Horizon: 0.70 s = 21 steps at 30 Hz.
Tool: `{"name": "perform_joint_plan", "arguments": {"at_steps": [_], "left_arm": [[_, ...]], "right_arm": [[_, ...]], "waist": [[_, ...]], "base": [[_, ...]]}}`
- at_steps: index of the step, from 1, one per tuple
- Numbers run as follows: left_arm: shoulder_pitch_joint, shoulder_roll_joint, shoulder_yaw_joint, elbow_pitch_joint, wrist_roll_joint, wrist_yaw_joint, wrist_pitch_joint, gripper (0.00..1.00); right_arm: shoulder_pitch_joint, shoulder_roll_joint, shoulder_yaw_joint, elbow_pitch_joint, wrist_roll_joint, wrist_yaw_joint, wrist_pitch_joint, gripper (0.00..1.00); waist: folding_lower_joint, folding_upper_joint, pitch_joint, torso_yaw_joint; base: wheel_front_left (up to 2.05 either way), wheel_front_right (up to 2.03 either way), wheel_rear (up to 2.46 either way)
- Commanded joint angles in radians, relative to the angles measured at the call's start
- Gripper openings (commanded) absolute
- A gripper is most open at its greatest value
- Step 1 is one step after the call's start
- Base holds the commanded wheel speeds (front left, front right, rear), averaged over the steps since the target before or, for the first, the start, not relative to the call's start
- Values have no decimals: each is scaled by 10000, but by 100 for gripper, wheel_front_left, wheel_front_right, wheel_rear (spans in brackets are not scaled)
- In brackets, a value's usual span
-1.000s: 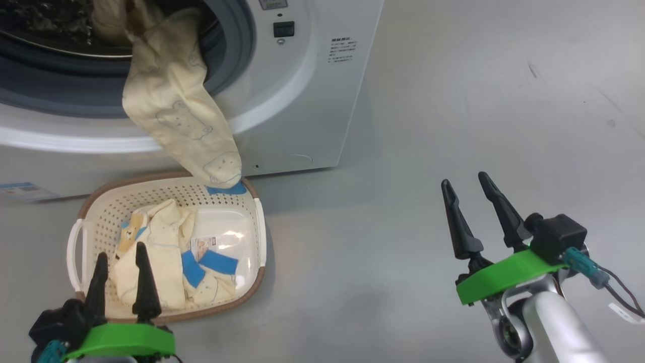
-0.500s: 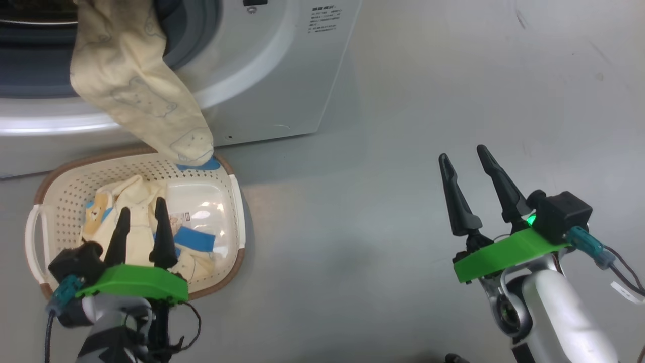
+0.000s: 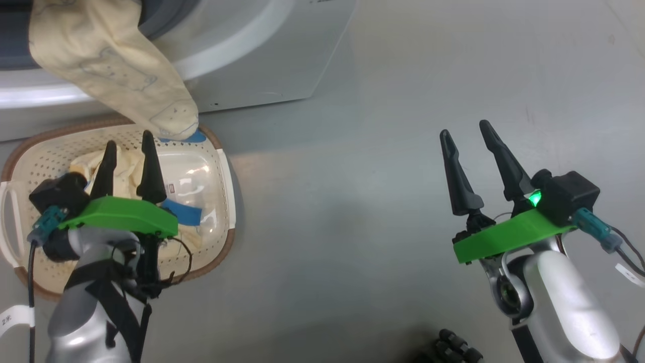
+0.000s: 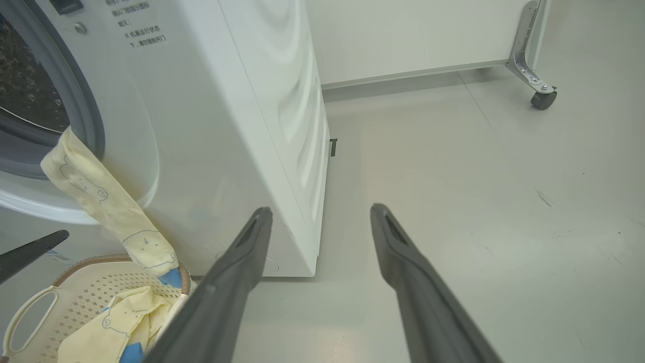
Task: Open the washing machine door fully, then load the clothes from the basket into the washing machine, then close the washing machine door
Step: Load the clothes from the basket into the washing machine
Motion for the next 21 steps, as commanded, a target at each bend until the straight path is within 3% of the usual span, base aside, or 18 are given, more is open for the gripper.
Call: {"name": "perform_joint_plan", "arguments": {"at_steps": [1,21], "left_arm": [[-171,315,180,-108,-141,-20,-68,100],[-1381,413,-172,272,-358,-21,-68,100]], "right_arm": [[-90,-62,184,-341,-69,46,-65,100],[-413,-62,355,-380,-182,46,-65,100]], "waist": [[-2,0,147,-15],[-2,0,859,-126]], "base": [[0,0,0],[0,0,0]]}}
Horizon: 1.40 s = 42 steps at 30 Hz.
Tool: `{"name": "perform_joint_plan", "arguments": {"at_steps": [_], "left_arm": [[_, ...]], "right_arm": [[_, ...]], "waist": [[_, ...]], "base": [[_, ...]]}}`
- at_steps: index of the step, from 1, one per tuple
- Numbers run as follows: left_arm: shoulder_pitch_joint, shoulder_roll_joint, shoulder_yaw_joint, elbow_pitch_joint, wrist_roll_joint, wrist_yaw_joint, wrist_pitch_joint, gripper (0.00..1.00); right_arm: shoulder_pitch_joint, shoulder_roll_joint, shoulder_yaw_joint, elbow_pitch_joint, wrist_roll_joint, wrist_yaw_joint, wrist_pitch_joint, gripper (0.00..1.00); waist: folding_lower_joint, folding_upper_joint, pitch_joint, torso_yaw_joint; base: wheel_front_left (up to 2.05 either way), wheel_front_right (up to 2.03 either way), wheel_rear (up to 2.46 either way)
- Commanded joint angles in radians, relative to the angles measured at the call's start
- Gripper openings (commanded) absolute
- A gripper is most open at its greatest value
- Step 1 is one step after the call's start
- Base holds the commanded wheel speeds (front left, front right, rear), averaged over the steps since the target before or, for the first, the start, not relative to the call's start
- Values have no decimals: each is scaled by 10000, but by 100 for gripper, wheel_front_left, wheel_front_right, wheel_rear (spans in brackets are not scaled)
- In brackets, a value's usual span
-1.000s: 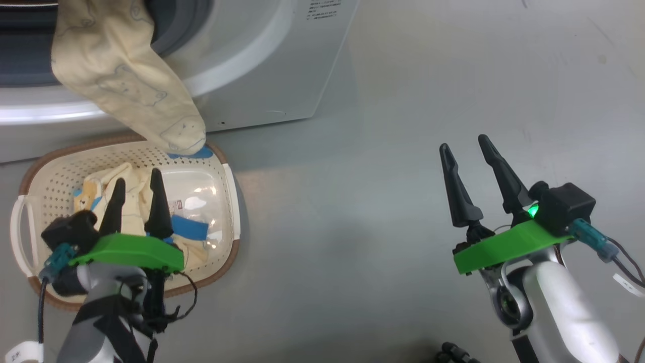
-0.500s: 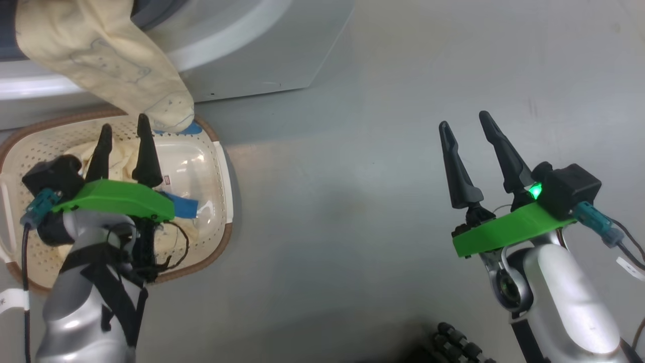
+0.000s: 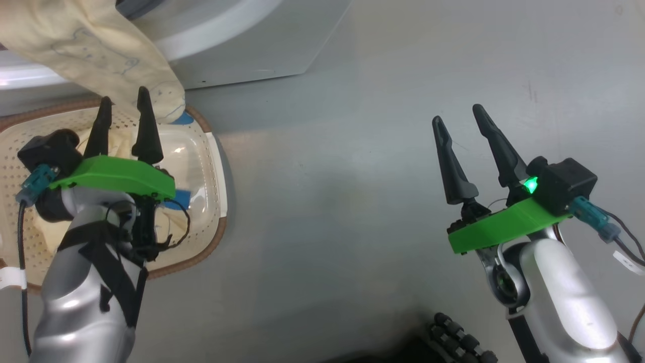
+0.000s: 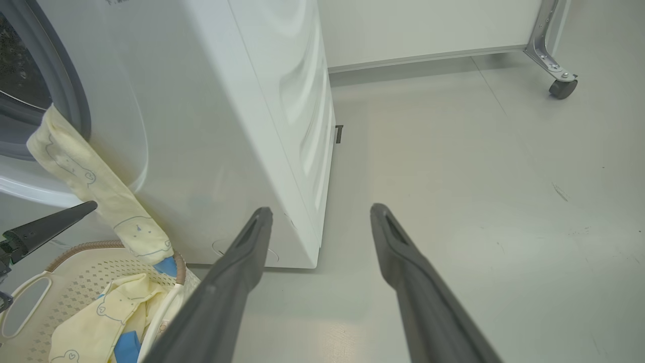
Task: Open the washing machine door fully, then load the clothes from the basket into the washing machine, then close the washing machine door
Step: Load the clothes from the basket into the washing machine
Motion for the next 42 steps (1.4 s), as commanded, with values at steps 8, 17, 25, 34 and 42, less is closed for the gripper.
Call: {"name": "perform_joint_plan", "arguments": {"at_steps": [8,17,25,34,42], "left_arm": [[-407,337,193,-55,-98,-19,-68,100],[-949,471,103,-54,14,-19,-68,100],[-1416,516,156,-13,308,-19,-68,49],[-1393,498,247,-192,479,-19,-68,0],[-754,295,446,-753,433,-19,-68,0]], "right_arm": [[-29,-62,222,-332,-157,46,-65,100],[-104,-62,265,-383,-195,46,-65,100],[-230,-62,281,-383,-191,46,-65,100],[-266,-62,216,-342,-150,46,-65,100],[-225,-62,152,-292,-138,46,-65,100]], "waist": [[0,0,293,-97],[0,0,608,-99],[0,0,812,-183],[0,0,736,-137],[0,0,373,192]], "base": [[0,0,0],[0,0,0],[0,0,0],[0,0,0],[0,0,0]]}}
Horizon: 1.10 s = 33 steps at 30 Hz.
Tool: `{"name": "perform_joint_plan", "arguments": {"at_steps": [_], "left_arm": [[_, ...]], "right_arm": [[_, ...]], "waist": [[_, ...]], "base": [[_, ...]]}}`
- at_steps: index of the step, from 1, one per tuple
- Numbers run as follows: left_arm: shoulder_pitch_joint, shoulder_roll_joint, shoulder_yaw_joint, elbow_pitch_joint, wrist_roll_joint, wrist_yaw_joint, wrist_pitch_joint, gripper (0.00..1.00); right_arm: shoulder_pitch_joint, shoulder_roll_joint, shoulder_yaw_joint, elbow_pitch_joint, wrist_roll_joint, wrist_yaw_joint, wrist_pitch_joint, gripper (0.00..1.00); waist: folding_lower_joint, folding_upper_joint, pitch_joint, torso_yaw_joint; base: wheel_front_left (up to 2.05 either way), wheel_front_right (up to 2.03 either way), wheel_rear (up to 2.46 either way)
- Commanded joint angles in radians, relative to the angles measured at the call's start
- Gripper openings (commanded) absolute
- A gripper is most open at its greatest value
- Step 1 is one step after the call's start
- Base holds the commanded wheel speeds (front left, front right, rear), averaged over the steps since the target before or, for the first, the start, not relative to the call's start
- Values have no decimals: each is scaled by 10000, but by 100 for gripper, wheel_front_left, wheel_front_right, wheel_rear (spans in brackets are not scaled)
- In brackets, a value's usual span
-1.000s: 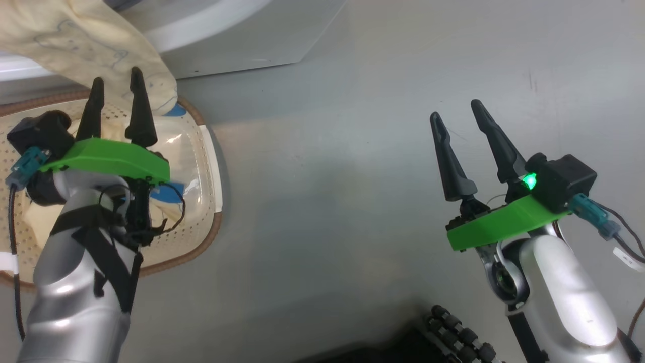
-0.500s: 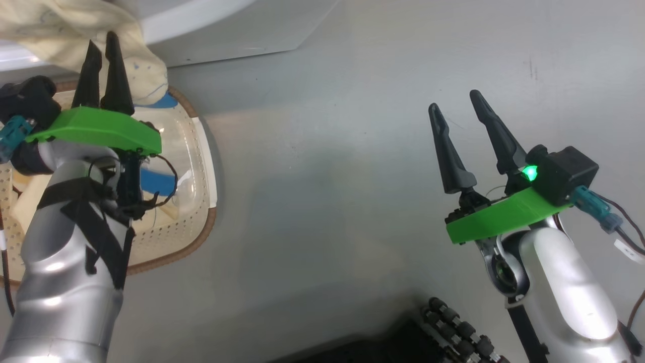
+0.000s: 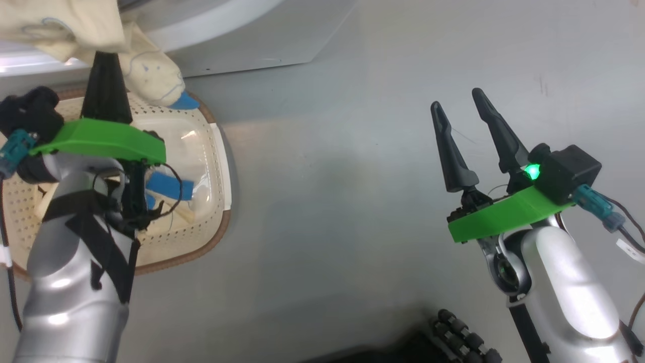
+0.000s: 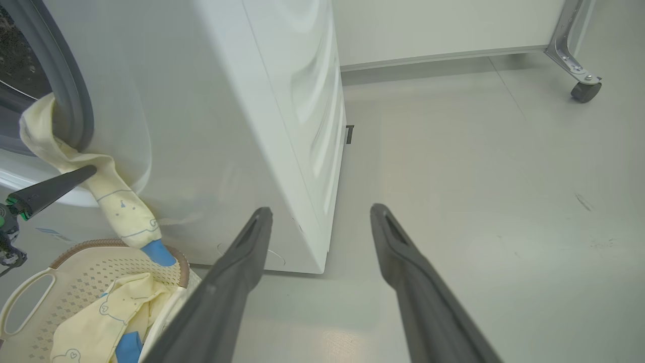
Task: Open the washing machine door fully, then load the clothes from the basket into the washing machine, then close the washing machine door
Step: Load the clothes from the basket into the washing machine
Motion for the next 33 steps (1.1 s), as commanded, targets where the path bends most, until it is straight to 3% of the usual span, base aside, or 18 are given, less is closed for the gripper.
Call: {"name": "perform_joint_plan", "arguments": {"at_steps": [1,7,16,24,33], "left_arm": [[413,188,217,-387,22,-19,-68,0],[1236,123,58,-1018,62,-19,-68,0],[1545,614,255,-1912,630,-19,-68,0],[609,1438,376,-2025,1012,132,259,0],[-1033,1851,161,-1497,1288,203,941,0]], "right_arm": [[179,-62,116,-228,-44,46,-65,100],[253,-62,112,-147,-5,46,-65,100],[549,-62,222,-52,257,46,-65,100],[807,-62,493,-4,554,46,-65,100],[1021,-62,738,85,761,46,-65,100]], "waist": [[0,0,-137,114],[0,0,-574,344],[0,0,-1208,301],[0,0,-1498,22],[0,0,-1673,-409]], "base": [[0,0,0],[0,0,0],[0,0,0],[0,0,0],[0,0,0]]}}
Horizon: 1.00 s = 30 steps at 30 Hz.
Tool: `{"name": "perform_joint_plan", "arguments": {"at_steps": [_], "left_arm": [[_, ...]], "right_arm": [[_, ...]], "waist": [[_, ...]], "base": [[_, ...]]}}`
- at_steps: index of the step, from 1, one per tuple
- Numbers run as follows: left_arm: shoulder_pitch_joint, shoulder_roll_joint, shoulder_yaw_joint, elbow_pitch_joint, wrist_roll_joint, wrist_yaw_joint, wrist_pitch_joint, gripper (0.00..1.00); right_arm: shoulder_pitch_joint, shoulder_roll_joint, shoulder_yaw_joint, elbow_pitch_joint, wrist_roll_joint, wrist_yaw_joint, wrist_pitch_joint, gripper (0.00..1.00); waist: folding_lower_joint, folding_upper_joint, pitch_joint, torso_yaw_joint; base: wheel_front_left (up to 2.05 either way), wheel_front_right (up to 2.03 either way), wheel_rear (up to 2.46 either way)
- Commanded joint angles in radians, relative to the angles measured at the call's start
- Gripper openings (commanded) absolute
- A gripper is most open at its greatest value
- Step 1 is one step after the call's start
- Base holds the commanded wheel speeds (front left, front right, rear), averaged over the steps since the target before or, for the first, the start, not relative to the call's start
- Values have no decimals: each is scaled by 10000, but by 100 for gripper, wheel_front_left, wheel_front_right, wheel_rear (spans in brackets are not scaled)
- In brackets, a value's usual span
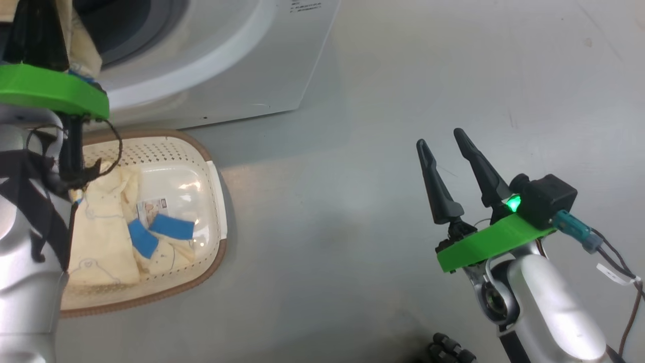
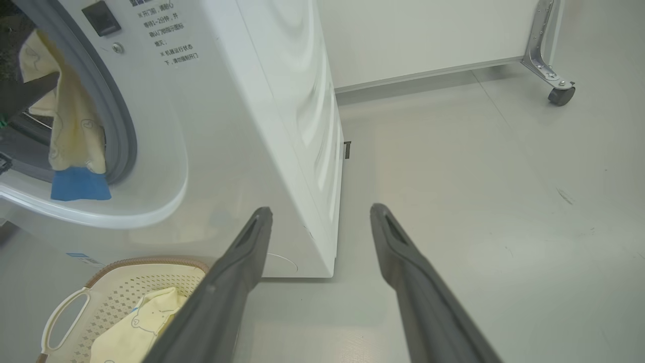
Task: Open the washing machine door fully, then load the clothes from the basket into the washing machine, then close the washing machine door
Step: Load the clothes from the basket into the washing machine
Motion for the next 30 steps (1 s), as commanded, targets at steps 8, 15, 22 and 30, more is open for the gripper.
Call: {"name": "perform_joint_plan", "arguments": {"at_steps": [8,15,22,30], "left_arm": [[-1500,660,-20,1173,342,75,121,0],[-2721,844,-190,2728,566,109,67,0],[-4152,1033,-322,3849,721,87,-207,0],[-5559,1135,-538,4799,823,19,-432,0]], "right_arm": [[545,-62,300,-202,51,46,-65,100],[749,-62,424,-165,30,46,-65,100],[815,-62,473,-245,-8,46,-65,100],[731,-62,440,-334,-81,46,-65,100]], "waist": [[0,0,-108,-371],[0,0,-35,-528],[0,0,351,-632],[0,0,866,-673]], "base": [[0,0,0],[0,0,0],[0,0,0],[0,0,0]]}}
